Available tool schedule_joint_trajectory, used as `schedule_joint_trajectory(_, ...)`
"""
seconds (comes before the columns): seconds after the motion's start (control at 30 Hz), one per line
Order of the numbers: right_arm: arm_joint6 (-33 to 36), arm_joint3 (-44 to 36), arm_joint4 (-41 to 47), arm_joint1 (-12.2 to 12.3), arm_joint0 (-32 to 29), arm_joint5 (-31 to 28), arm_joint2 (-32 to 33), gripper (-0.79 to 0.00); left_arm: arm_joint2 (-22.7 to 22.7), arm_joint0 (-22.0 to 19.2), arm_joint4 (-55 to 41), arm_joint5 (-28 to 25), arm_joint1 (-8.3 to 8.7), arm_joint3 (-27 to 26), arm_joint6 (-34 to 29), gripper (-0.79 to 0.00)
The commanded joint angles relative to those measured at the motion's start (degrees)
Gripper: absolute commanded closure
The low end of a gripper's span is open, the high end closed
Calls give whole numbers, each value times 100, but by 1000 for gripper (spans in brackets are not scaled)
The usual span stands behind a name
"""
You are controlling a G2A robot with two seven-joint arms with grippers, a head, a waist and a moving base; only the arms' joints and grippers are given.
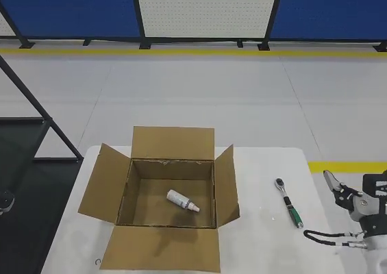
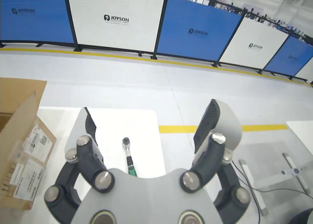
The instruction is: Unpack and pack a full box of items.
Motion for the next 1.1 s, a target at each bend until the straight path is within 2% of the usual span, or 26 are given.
schedule_joint_trajectory(0.0, -164, 428, 257, 8, -16, -48, 176, -785, 0, 0, 0, 0, 0, 0, 0, -785)
schedule_joint_trajectory(0.1, -118, 1069, 400, 31, 149, -167, 248, -785, 0, 0, 0, 0, 0, 0, 0, -785)
schedule_joint_trajectory(0.5, -118, 1069, 400, 31, 149, -167, 248, -785, 0, 0, 0, 0, 0, 0, 0, -785)
schedule_joint_trajectory(0.6, -96, 1242, 287, 47, 216, -363, 86, -785, 0, 0, 0, 0, 0, 0, 0, -785)
schedule_joint_trajectory(0.7, 585, 1937, -96, 80, 692, -486, -268, -785, 0, 0, 0, 0, 0, 0, 0, -785)
schedule_joint_trajectory(0.83, 1492, 3049, -362, 115, 1637, -639, -621, -785, 0, 0, 0, 0, 0, 0, 0, -785)
schedule_joint_trajectory(0.97, 2031, 4313, 34, 124, 2416, -741, -728, -785, 0, 0, 0, 0, 0, 0, 0, -785)
schedule_joint_trajectory(1.07, 2208, 5046, 257, 126, 2870, -589, -752, -785, 0, 0, 0, 0, 0, 0, 0, -785)
